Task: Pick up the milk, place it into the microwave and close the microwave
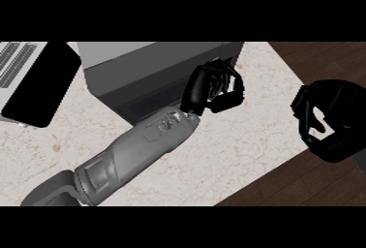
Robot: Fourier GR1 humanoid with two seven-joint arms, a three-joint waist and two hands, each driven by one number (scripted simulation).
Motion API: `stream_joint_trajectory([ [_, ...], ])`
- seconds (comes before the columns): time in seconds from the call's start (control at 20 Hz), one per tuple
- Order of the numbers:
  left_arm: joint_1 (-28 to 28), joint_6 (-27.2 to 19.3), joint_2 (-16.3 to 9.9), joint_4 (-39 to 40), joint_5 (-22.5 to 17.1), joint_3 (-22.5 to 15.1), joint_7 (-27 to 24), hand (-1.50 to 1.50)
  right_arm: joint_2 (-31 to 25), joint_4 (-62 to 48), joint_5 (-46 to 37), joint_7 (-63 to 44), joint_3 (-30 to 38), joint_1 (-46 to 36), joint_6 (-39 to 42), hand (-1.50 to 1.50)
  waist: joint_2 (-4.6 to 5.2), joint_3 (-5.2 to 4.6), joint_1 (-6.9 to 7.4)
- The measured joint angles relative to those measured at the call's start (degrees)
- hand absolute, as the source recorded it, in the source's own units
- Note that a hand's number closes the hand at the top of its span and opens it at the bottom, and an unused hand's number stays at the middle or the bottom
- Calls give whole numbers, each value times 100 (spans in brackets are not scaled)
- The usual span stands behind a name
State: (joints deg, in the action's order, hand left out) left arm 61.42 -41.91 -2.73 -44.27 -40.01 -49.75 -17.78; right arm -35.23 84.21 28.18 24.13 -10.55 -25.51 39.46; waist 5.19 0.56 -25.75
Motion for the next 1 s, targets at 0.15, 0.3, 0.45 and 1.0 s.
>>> stream_joint_trajectory([
  [0.15,-22,-103,-23,-20,-22,1,-10,150,-6,170,65,-61,-55,28,14,150,-3,0,-43],
  [0.3,-44,-196,-43,-43,-36,-1,-39,150,-5,322,130,-105,-108,85,29,150,-2,1,-81],
  [0.45,-63,-284,-56,-48,-47,0,-59,150,-19,478,189,-149,-145,125,44,150,-8,0,-117],
  [1.0,-189,142,284,-499,-1269,820,270,150,-73,950,331,-585,-812,690,299,150,131,-66,190],
])
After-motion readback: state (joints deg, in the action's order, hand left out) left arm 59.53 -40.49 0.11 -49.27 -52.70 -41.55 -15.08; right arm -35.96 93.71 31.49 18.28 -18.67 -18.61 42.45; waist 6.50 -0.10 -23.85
